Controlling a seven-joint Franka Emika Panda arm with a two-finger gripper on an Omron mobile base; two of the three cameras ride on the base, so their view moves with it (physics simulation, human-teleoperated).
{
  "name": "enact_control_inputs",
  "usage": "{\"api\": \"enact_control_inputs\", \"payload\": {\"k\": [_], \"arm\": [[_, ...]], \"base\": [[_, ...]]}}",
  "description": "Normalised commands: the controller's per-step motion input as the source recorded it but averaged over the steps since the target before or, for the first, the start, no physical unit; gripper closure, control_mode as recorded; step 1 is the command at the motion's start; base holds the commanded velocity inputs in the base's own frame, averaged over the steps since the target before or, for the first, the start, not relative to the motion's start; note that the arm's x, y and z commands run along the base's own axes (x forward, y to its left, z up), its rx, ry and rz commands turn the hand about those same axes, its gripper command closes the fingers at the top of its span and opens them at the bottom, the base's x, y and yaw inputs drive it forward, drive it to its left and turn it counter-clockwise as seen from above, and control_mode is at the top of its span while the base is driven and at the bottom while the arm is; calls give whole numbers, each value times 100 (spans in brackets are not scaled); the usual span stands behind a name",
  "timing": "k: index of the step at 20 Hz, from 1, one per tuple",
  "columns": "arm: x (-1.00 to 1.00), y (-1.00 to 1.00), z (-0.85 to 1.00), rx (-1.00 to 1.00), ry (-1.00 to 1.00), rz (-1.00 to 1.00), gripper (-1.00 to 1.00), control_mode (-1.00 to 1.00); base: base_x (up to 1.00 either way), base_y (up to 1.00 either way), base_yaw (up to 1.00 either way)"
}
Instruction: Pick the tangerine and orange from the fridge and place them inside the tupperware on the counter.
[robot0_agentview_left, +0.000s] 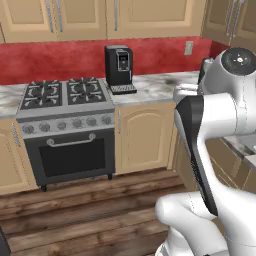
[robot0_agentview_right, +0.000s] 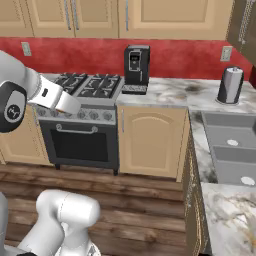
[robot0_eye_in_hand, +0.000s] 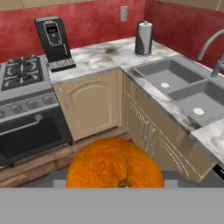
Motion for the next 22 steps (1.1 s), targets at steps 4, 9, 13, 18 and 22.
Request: {"api": "enact_control_inputs", "payload": {"k": [4,9,13,18,22], "arm": [[0,0,0,0,0,0,100,100],[0,0,0,0,0,0,100,100],[0,0,0,0,0,0,100,100],[0,0,0,0,0,0,100,100],[0,0,0,0,0,0,100,100]], "base": [[100,-1,69],[100,-16,72],[100,-27,73],[100,-18,81],[100,-17,88]]}}
